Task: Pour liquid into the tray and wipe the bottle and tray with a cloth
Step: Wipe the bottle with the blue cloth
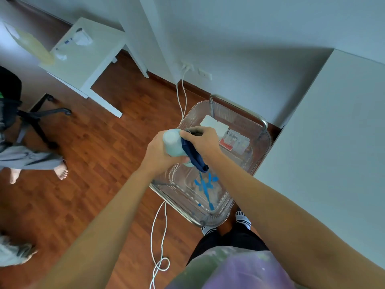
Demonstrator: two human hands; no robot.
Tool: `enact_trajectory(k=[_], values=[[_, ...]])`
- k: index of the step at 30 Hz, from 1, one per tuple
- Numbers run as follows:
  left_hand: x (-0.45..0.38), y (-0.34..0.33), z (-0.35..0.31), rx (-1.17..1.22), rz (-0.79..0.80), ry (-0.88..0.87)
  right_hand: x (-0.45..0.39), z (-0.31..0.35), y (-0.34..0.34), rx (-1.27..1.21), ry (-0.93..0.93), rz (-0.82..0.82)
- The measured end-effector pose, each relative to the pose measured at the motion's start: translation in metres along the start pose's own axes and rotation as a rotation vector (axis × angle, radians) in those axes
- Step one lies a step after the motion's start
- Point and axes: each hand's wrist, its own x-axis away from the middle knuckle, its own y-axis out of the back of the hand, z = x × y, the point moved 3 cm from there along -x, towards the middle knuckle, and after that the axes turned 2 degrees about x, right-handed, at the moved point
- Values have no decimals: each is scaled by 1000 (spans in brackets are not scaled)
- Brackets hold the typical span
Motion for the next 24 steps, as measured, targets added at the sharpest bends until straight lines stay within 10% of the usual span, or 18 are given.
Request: enact_trajectory(k=[16, 24], values=[[-2, -10, -6, -8, -75, -24, -6, 0, 11, -16, -11, -3], [-15, 9, 4, -48, 138, -76, -10, 6, 1, 24, -15, 9]])
